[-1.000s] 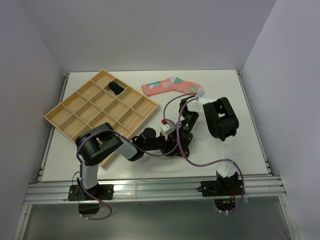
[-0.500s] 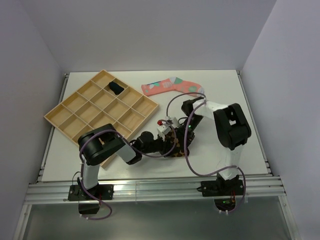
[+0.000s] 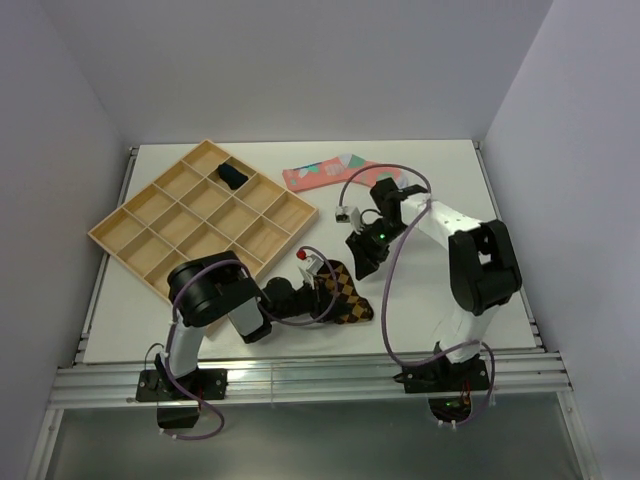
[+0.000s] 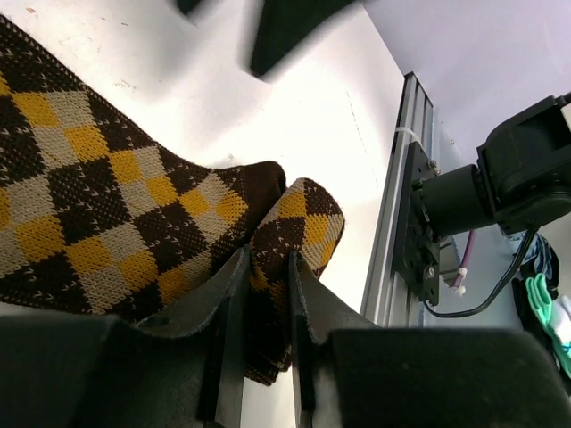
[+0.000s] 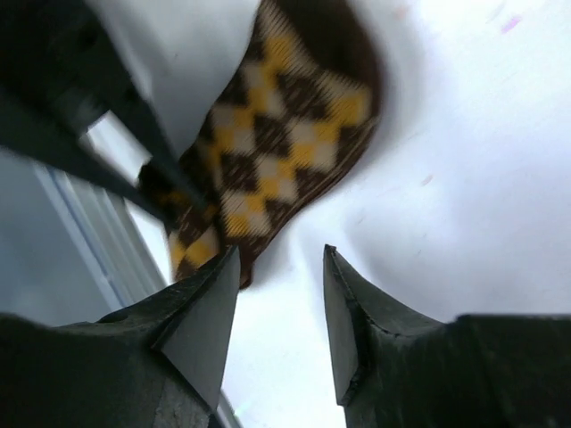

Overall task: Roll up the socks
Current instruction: Roll the sock at the center of the board.

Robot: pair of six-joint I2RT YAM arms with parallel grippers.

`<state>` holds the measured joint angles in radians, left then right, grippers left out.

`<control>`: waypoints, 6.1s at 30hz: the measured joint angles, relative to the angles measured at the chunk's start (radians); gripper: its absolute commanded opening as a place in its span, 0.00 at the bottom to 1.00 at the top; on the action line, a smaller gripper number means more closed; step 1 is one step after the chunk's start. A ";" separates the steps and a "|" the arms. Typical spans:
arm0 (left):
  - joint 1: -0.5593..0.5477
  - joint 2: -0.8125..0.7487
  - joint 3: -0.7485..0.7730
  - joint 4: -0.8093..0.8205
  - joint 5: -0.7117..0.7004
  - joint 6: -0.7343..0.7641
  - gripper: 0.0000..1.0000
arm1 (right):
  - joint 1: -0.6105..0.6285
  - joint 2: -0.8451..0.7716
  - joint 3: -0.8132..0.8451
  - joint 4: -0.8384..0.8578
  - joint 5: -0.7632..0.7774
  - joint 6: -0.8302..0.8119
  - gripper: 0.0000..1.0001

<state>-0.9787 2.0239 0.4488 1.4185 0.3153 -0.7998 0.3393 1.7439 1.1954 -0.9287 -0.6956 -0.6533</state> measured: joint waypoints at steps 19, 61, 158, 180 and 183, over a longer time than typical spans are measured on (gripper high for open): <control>-0.008 0.016 0.008 0.014 0.010 -0.029 0.00 | 0.070 0.284 0.222 0.129 0.109 0.194 0.60; -0.011 0.010 0.044 -0.045 0.041 -0.029 0.00 | 0.132 0.244 0.139 0.214 0.185 0.244 0.13; 0.198 0.158 0.637 -1.023 0.575 -0.146 0.00 | 0.205 -0.769 -0.676 0.374 0.241 -0.467 0.65; 0.208 0.160 0.705 -1.237 0.643 -0.008 0.00 | 0.335 -0.593 -0.714 0.546 0.318 -0.477 0.31; 0.212 0.159 0.726 -1.286 0.649 0.023 0.00 | 0.335 -0.577 -0.703 0.551 0.313 -0.471 0.19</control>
<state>-0.7670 2.1834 1.1751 0.1329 0.9642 -0.7765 0.6746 1.1671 0.4919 -0.3775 -0.3824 -1.1244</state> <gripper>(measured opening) 0.229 0.289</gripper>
